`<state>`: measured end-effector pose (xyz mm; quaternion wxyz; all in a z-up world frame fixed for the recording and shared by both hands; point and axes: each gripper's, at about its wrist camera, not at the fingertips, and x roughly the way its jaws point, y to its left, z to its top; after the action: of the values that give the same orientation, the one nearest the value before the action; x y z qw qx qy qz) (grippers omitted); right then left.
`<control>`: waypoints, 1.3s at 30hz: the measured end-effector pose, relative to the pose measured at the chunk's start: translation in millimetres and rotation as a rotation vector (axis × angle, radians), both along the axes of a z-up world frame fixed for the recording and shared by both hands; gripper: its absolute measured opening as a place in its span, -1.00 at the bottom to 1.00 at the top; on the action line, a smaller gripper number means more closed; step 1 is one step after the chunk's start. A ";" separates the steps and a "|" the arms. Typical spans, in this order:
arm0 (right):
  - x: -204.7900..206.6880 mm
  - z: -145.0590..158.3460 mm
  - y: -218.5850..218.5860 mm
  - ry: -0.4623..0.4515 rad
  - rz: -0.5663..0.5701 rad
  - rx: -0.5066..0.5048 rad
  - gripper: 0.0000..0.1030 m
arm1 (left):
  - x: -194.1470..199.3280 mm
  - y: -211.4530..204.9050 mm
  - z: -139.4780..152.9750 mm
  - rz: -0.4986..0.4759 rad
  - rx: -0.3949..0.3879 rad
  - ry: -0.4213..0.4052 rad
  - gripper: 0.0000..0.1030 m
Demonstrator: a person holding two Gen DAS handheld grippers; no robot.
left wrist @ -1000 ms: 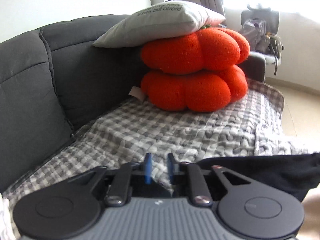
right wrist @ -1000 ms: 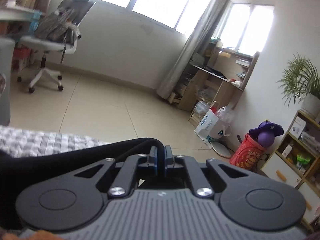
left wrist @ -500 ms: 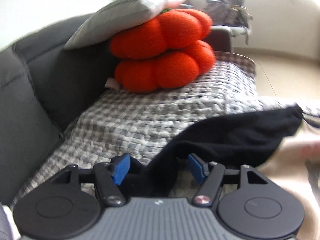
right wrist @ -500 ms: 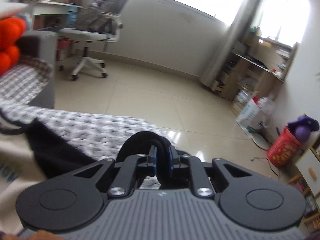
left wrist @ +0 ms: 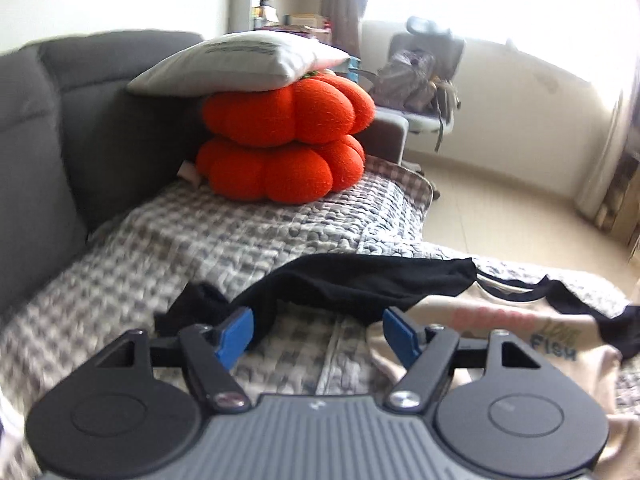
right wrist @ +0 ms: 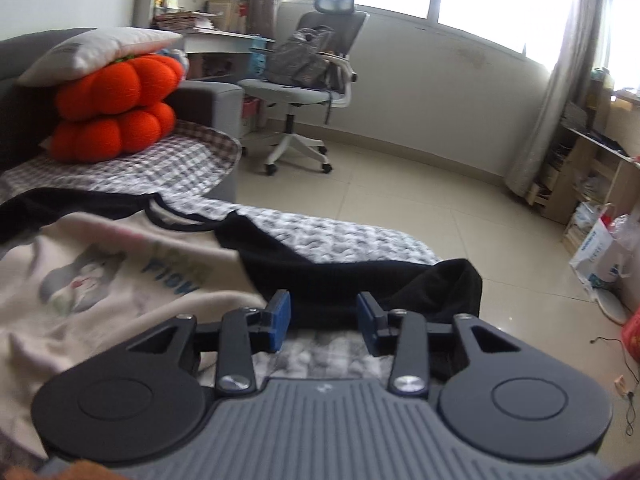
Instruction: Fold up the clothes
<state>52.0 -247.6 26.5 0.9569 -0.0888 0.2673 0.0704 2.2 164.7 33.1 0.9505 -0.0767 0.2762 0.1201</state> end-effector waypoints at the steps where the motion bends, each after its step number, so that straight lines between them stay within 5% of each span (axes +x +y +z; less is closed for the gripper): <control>1: -7.0 -0.7 0.2 0.004 0.017 0.009 -0.21 | -6.6 0.8 -2.6 -0.014 -0.015 0.003 0.42; 10: -54.0 -24.8 7.1 0.142 0.167 0.106 -0.21 | -27.7 0.2 -33.0 -0.134 -0.165 0.102 0.40; 18: -61.0 -45.4 -3.1 0.318 0.177 0.223 -0.21 | -26.1 -12.8 -51.7 -0.203 -0.190 0.183 -0.14; 24: -41.8 -62.4 -16.6 0.460 0.112 0.301 -0.30 | -15.9 -24.5 -69.9 -0.233 -0.143 0.294 -0.19; 29: -44.0 -65.9 1.8 0.422 0.126 0.176 -0.80 | -12.8 -33.1 -78.8 -0.258 -0.097 0.330 -0.42; 32: -56.2 -55.4 1.6 0.329 0.112 0.137 -0.82 | -16.0 -29.9 -76.6 -0.269 -0.127 0.309 -0.87; 39: -91.2 -19.9 -27.9 0.204 0.046 0.147 -0.84 | -40.3 -30.7 -53.4 -0.391 -0.263 0.159 -0.91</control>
<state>-39.2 -275.4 6.6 0.9268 -0.0167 0.3553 0.1202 -38.1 133.9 -20.3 0.9128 -0.1353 0.3729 -0.0974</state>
